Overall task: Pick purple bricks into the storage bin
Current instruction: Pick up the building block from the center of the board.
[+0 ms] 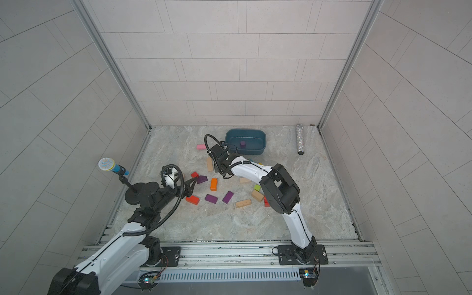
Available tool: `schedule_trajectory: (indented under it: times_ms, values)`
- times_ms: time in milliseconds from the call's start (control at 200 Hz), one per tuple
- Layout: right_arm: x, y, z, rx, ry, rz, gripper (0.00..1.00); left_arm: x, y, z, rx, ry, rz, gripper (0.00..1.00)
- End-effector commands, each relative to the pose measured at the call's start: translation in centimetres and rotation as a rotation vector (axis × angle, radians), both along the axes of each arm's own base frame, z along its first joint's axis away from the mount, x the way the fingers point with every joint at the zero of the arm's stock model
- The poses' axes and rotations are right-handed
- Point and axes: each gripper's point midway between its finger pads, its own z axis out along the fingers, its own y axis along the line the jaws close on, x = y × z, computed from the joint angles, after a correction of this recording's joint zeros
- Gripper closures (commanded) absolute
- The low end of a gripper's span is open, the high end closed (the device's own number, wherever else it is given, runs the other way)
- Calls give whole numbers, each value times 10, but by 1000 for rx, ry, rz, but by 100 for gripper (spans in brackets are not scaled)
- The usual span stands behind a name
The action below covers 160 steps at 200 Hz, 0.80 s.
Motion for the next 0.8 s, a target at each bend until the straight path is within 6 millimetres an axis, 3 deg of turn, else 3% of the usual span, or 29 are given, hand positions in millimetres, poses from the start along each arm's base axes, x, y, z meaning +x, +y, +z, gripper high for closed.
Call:
schedule_trajectory:
  times_ms: [0, 175, 255, 450, 590, 796]
  values:
    - [1, -8, 44, -20, -97, 48, 100, 4, -3, 16, 4, -56, -5, 0]
    - [35, -10, 78, 35, -161, 114, 100, 2, -3, 17, 3, -56, -7, 0]
    - [56, -15, 83, 28, -189, 123, 100, 2, -3, 18, 4, -56, -8, 0]
    - [110, -39, 66, 31, -164, 105, 100, 2, -3, 18, 6, -56, -7, 0]
    - [147, -53, 39, 17, -127, 112, 100, 2, -3, 19, 4, -61, -8, 0]
    - [176, -70, 5, -22, -71, 91, 100, 3, -3, 18, 12, -58, -6, 0]
